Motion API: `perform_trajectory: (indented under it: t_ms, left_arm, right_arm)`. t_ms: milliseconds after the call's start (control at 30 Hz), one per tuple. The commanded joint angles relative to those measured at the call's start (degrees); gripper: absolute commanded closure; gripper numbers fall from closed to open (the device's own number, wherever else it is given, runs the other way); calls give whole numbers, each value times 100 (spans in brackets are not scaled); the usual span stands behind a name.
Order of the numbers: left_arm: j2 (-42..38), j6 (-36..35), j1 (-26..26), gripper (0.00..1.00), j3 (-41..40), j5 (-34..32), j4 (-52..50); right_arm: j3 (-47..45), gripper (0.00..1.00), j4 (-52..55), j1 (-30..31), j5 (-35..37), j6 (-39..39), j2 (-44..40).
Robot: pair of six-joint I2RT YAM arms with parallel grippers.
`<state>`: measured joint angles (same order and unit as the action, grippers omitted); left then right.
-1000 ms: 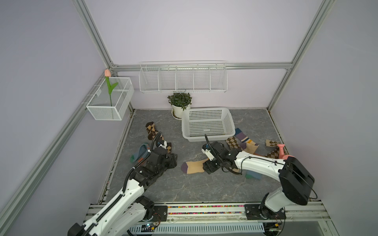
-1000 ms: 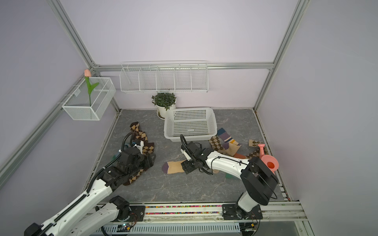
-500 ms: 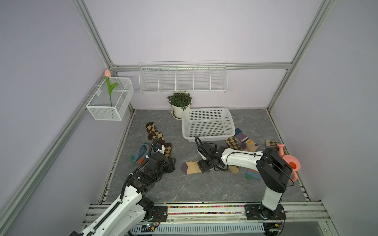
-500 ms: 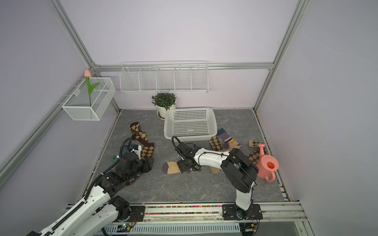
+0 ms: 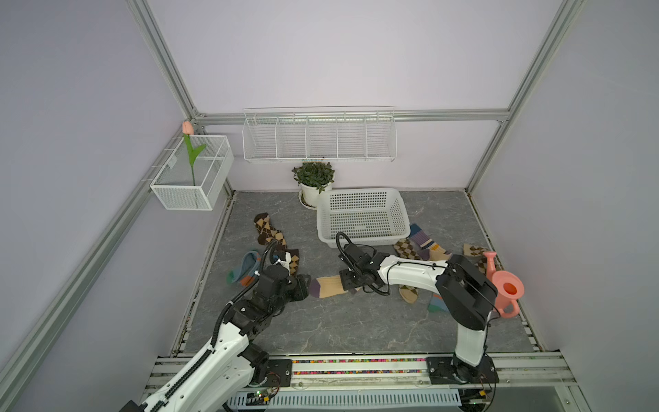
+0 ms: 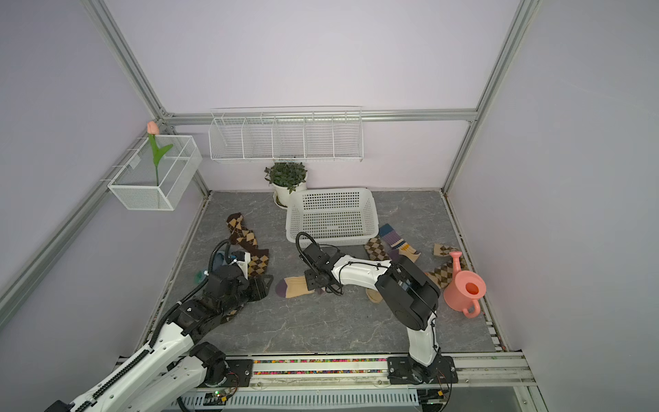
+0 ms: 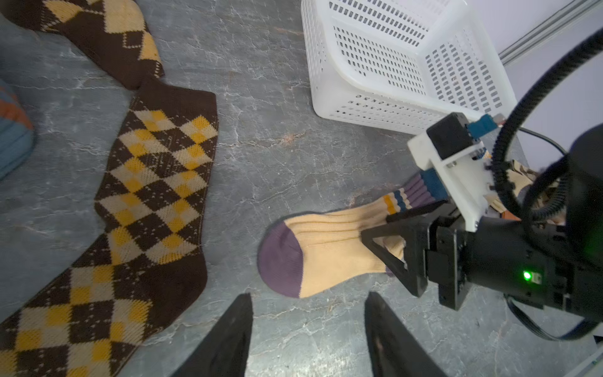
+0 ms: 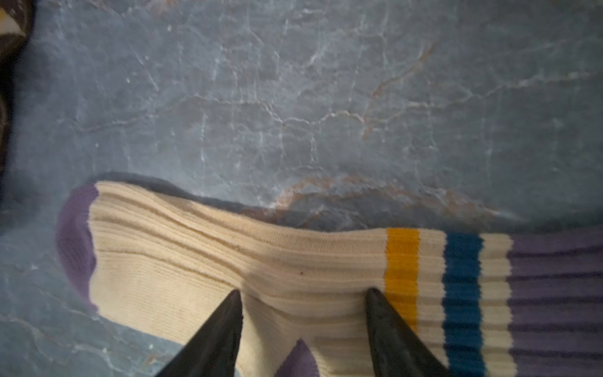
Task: Place the socks together as a pair
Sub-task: Adjust the sock at the center of the board.
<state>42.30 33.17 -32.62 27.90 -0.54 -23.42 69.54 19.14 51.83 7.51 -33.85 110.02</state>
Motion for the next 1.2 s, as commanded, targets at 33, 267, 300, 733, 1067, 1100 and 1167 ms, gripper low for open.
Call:
perform_trajectory:
  t_ms: [33,267,300,733,1067,1100,1167]
  left_arm:
    - [331,149,27,42,-160,265,260]
    - [1550,172,-11,41,-67,560,871]
    - [1783,148,-16,41,16,595,938]
    - [3744,75,-122,42,987,811,1074]
    - [4685,-286,-126,43,1626,973,828]
    - [4699,-370,-122,43,1742,868,675]
    - [4723,-488,-106,43,2003,578,316]
  right_arm:
    - [83,38,-183,-54,107,-366,205]
    - [-584,35,-759,-56,-8,-231,-753]
    - [-682,34,-804,-27,-58,-182,-1042]
    - [-1868,25,597,-769,202,522,-4196]
    - [-2530,25,801,-2700,-645,1048,-5104]
    - [-2540,25,802,-2818,-704,1081,-5104]
    - [-2564,25,770,-3046,-809,1151,-5087]
